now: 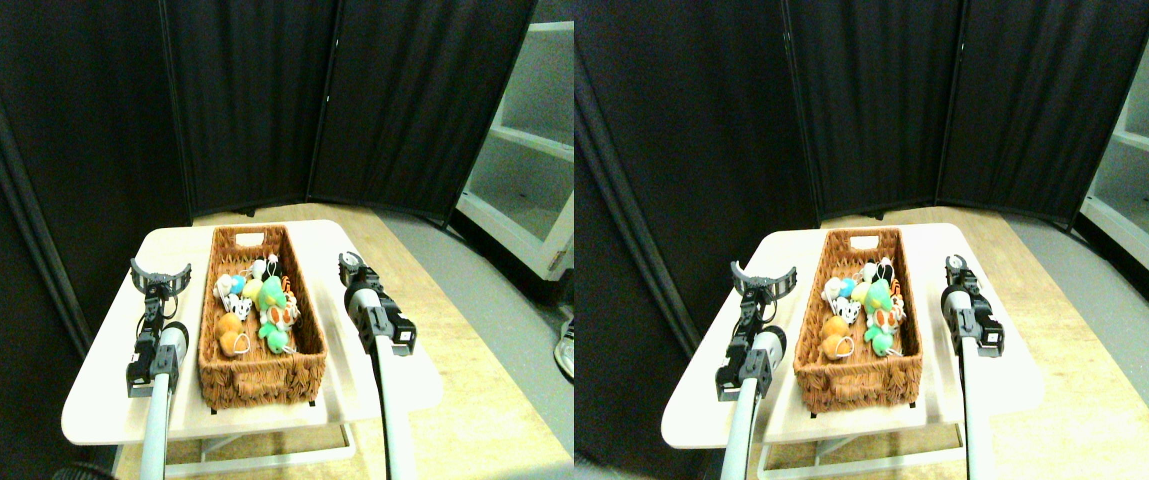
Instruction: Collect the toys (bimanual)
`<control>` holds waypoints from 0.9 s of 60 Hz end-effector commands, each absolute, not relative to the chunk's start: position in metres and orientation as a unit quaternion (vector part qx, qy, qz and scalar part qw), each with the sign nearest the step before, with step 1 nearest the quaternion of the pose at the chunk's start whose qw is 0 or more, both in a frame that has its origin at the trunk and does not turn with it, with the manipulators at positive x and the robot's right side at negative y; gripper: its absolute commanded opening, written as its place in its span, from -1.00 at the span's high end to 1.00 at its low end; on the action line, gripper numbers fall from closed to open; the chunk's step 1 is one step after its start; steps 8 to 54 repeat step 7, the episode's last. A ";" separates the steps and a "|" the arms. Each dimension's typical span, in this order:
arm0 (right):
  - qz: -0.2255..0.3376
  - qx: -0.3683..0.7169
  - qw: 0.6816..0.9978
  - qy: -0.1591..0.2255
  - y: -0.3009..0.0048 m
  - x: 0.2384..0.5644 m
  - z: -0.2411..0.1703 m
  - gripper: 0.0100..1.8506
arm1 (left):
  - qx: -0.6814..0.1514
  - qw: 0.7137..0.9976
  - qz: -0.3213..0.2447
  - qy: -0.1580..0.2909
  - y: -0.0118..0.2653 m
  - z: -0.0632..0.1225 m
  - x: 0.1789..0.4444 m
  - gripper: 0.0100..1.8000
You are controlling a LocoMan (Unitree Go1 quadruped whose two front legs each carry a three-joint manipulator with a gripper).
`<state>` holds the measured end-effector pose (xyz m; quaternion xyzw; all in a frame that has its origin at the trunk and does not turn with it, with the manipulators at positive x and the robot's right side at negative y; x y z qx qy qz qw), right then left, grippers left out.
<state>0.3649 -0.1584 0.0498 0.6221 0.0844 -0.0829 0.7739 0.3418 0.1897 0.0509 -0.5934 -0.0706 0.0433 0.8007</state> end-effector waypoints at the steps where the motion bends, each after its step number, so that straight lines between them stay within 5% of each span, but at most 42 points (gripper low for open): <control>1: -0.066 0.624 0.775 0.075 -0.158 0.369 0.054 1.00 | -0.587 0.805 0.026 -0.086 0.188 0.058 0.342 0.00; 54: -0.069 0.633 0.767 0.076 -0.159 0.370 0.053 1.00 | -0.587 0.805 0.025 -0.085 0.189 0.058 0.342 0.05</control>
